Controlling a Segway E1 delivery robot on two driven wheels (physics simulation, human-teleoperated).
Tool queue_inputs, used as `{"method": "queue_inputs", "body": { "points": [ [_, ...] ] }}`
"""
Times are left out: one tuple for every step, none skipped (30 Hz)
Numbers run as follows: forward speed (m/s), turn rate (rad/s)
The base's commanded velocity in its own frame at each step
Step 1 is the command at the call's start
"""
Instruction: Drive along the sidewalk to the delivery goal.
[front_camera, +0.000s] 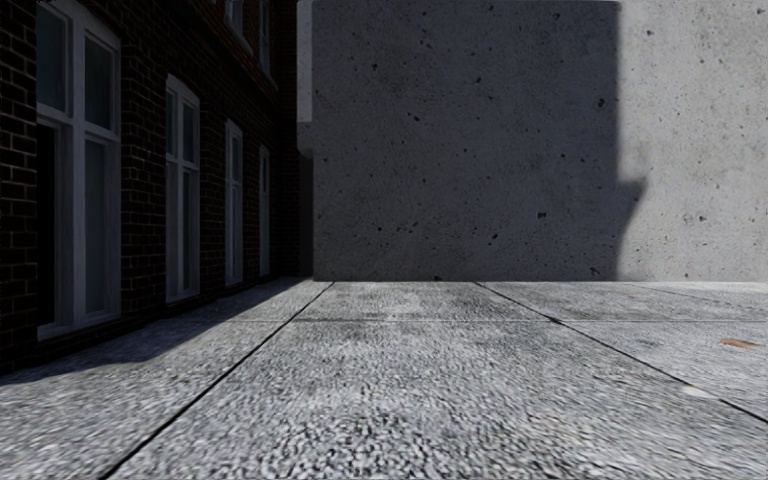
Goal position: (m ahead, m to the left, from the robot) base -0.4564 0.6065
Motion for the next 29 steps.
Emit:
{"method": "queue_inputs", "body": {
  "points": [
    [0.00,0.00],
    [0.00,0.00],
    [0.00,0.00],
    [0.00,0.00],
    [0.00,0.00],
    [0.00,0.00],
    [0.00,0.00],
    [0.00,0.00],
    [0.00,0.00],
    [0.00,0.00],
    [0.00,0.00],
    [0.00,0.00],
    [0.00,0.00],
    [0.00,0.00],
    [0.00,0.00],
    [0.00,0.00],
    [0.00,0.00],
    [0.00,0.00],
    [0.00,0.00],
    [0.00,0.00],
    [0.00,0.00],
    [0.00,0.00],
    [0.00,0.00],
    [0.00,0.00],
    [0.00,0.00],
    [0.00,0.00],
    [0.00,0.00],
    [0.00,0.00],
    [0.00,0.00]
  ]
}}
